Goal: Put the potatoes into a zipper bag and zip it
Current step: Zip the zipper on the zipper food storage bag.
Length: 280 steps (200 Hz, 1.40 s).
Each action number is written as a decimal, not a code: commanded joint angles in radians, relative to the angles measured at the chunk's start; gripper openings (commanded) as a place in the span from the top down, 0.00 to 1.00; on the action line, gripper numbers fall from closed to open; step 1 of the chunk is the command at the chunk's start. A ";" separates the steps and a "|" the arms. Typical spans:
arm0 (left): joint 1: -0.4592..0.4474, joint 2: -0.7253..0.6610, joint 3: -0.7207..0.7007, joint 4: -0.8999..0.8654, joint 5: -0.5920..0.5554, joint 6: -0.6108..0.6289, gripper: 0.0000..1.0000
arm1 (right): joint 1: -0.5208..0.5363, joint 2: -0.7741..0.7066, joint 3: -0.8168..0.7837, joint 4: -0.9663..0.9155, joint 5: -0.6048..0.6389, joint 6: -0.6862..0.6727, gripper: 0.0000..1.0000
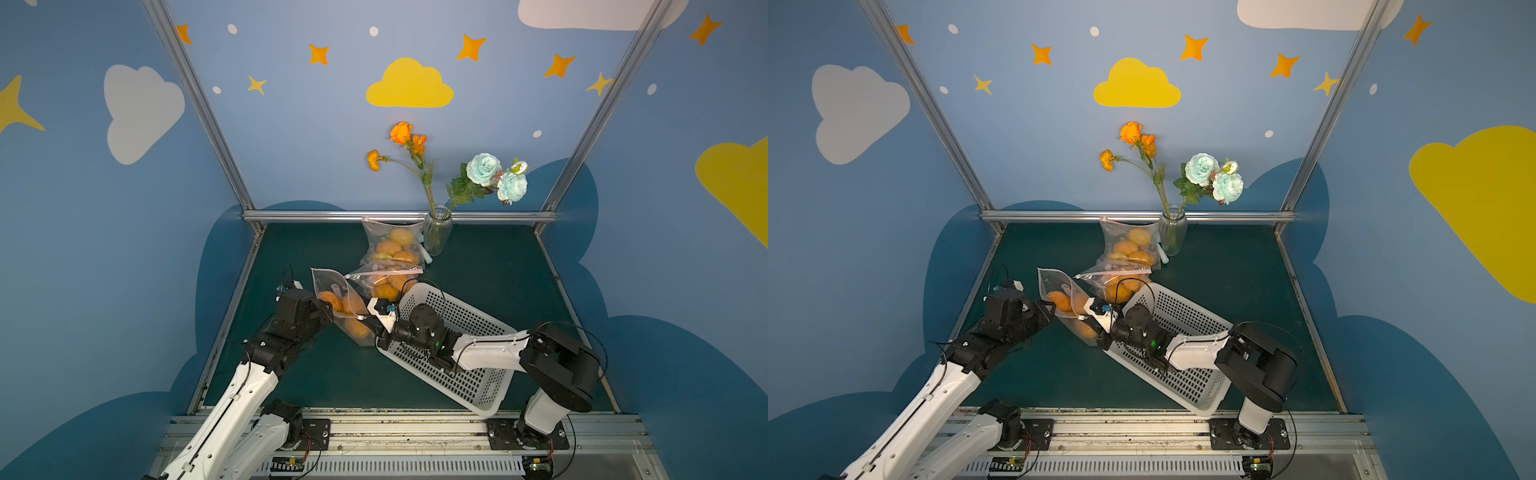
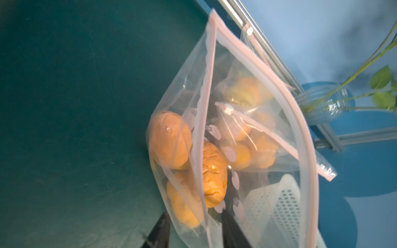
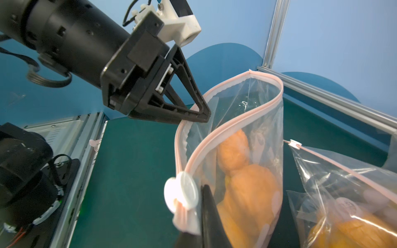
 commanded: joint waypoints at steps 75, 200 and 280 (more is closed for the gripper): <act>-0.087 -0.080 0.027 0.027 0.189 -0.116 0.35 | 0.036 0.119 0.087 0.088 0.159 -0.193 1.00; -0.148 0.007 0.014 0.099 0.210 -0.144 0.71 | 0.056 0.153 0.104 0.114 0.199 -0.206 1.00; -0.154 0.009 0.019 0.086 0.184 -0.142 0.77 | 0.057 0.158 0.111 0.113 0.193 -0.209 1.00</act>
